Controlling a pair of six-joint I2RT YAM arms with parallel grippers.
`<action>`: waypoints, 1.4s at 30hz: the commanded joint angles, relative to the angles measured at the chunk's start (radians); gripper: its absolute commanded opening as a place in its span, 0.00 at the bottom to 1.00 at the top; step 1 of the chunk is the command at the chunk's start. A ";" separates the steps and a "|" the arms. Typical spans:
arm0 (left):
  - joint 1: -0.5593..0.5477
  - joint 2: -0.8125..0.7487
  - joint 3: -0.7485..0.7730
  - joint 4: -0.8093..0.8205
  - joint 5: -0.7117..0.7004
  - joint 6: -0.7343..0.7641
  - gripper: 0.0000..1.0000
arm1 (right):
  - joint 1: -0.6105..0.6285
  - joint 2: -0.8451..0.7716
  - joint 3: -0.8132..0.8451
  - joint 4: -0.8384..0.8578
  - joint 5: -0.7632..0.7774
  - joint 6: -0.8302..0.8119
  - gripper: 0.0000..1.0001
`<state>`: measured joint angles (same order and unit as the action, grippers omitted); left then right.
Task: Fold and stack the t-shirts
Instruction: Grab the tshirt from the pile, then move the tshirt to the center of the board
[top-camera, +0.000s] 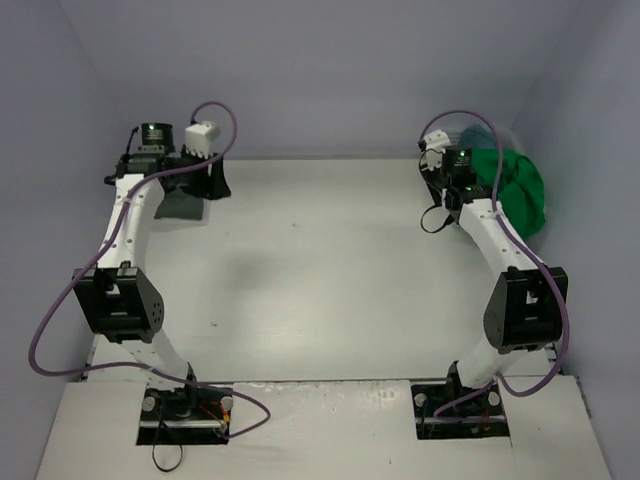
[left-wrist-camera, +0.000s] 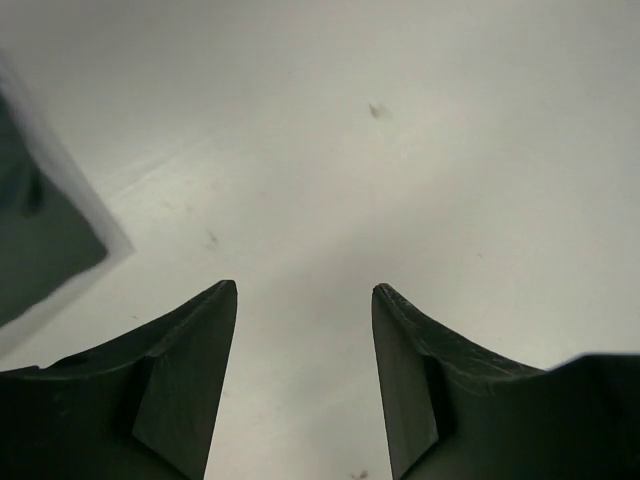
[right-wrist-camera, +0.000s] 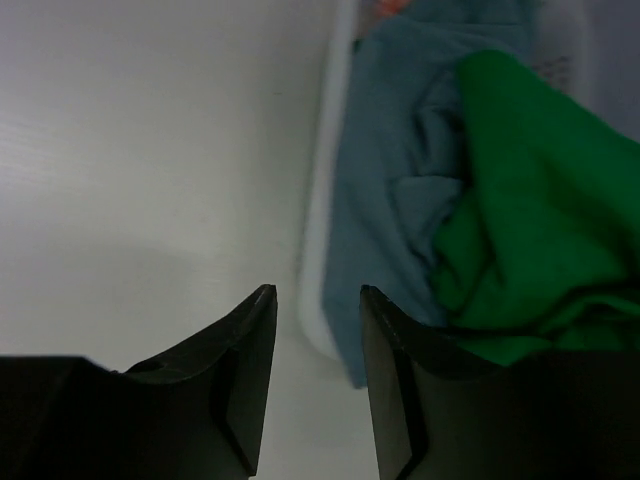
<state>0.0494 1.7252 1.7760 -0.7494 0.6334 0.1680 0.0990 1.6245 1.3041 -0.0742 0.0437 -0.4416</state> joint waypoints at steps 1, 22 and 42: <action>-0.046 -0.110 -0.021 -0.080 0.025 0.090 0.51 | -0.044 -0.052 0.073 0.145 0.309 -0.023 0.36; -0.108 -0.269 -0.259 -0.150 -0.150 0.234 0.51 | -0.350 0.095 0.104 0.249 0.340 -0.088 0.46; -0.085 -0.343 -0.366 -0.079 -0.141 0.225 0.51 | -0.325 -0.011 0.358 -0.118 0.010 -0.078 0.00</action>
<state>-0.0437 1.4410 1.4033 -0.8623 0.4709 0.3889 -0.2668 1.7828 1.5375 -0.1184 0.1345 -0.5068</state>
